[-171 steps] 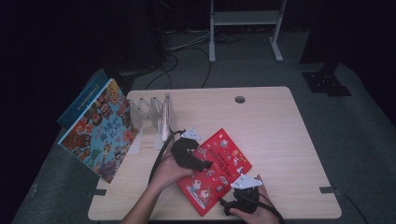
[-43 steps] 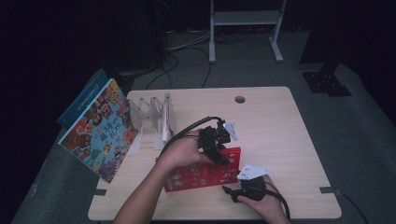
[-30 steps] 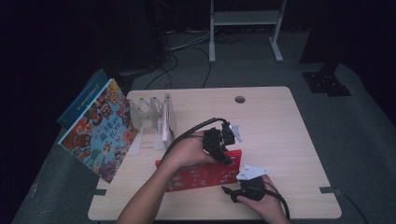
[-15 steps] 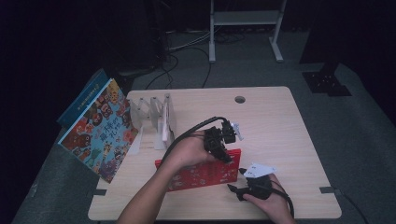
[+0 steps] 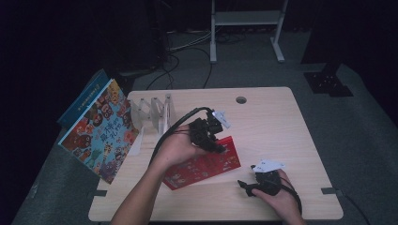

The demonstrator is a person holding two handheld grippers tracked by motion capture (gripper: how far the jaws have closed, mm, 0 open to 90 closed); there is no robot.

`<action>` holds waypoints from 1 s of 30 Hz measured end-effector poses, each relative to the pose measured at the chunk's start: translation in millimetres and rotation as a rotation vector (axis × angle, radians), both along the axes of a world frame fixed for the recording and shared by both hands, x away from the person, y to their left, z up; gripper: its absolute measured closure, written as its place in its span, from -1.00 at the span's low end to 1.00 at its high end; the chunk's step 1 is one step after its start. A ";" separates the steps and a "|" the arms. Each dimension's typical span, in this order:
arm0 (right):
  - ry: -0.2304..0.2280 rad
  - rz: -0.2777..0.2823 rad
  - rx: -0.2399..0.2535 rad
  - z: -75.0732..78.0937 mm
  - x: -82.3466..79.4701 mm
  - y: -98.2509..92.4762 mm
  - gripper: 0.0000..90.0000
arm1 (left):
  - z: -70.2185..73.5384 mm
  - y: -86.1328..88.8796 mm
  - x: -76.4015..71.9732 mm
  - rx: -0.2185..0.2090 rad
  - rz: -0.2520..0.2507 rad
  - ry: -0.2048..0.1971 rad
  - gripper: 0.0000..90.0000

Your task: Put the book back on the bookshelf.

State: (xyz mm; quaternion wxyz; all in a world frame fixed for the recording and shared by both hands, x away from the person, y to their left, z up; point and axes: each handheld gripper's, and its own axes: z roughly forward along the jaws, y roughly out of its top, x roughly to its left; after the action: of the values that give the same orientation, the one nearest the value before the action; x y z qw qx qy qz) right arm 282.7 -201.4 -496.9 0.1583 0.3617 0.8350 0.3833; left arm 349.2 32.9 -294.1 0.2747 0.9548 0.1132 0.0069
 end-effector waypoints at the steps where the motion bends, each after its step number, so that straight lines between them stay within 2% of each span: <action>1: 0.003 -0.010 -0.007 -1.2 1.3 -0.2 -0.57 | 1.4 2.9 -0.5 -0.013 0.005 0.000 0.77; 4: 0.013 -0.022 -0.030 -4.1 3.1 0.3 -0.59 | 5.4 12.8 -1.2 -0.048 0.028 -0.004 0.77; 11: 0.016 -0.038 -0.022 -6.5 6.3 0.1 -0.68 | 14.1 34.9 -1.5 -0.090 0.081 -0.016 0.77; 18: 0.015 -0.045 -0.028 -6.9 7.9 0.3 -0.73 | 25.6 60.5 -4.5 -0.151 0.132 -0.041 0.77; 23: 0.015 -0.043 -0.028 -6.9 7.9 0.2 -0.73 | 33.0 81.5 -8.5 -0.196 0.174 -0.054 0.77; 30: 0.014 -0.037 -0.030 -6.9 9.4 0.0 -0.73 | 38.6 116.8 -13.9 -0.234 0.226 -0.065 0.77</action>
State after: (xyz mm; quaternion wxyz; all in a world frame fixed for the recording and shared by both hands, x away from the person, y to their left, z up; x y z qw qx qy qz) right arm 292.1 -201.4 -503.8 0.1649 0.3774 0.8349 0.3650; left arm 335.3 149.7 -255.5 0.3850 0.8968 0.2108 0.0554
